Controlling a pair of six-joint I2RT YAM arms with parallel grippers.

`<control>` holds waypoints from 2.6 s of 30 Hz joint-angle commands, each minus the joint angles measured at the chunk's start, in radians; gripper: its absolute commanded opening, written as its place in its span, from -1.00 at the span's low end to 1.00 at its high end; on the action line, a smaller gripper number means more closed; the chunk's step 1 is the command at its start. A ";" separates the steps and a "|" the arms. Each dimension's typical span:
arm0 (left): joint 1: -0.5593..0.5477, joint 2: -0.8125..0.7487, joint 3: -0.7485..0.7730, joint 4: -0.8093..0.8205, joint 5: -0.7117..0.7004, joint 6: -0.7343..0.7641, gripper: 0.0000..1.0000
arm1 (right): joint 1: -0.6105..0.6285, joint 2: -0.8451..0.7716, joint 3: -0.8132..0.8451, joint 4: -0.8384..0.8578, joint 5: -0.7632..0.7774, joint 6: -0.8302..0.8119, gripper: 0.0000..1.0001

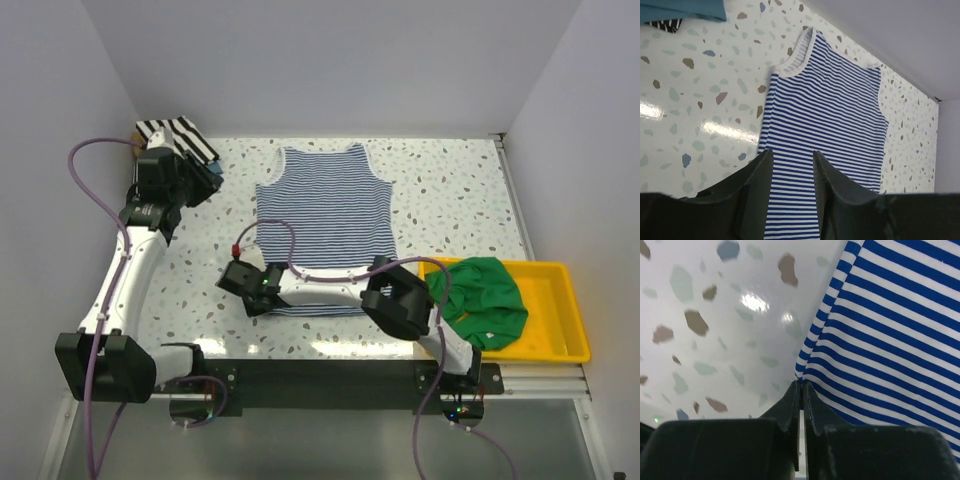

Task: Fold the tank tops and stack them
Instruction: Fold the tank top

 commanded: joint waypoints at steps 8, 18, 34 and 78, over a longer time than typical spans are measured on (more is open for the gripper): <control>-0.015 0.109 -0.300 0.281 0.126 -0.095 -0.16 | 0.041 -0.430 -0.522 0.103 -0.125 -0.070 -1.00; -0.109 0.389 -0.269 0.447 0.053 -0.120 -0.11 | 0.072 -0.557 -0.600 0.058 -0.133 -0.062 -1.00; -0.113 0.636 -0.094 0.416 -0.058 -0.075 -0.28 | 0.081 -0.498 -0.533 0.030 -0.134 -0.059 -1.00; -0.210 0.685 0.340 0.083 -0.338 -0.051 -1.00 | -0.019 -0.599 -0.624 0.236 -0.314 0.039 -1.00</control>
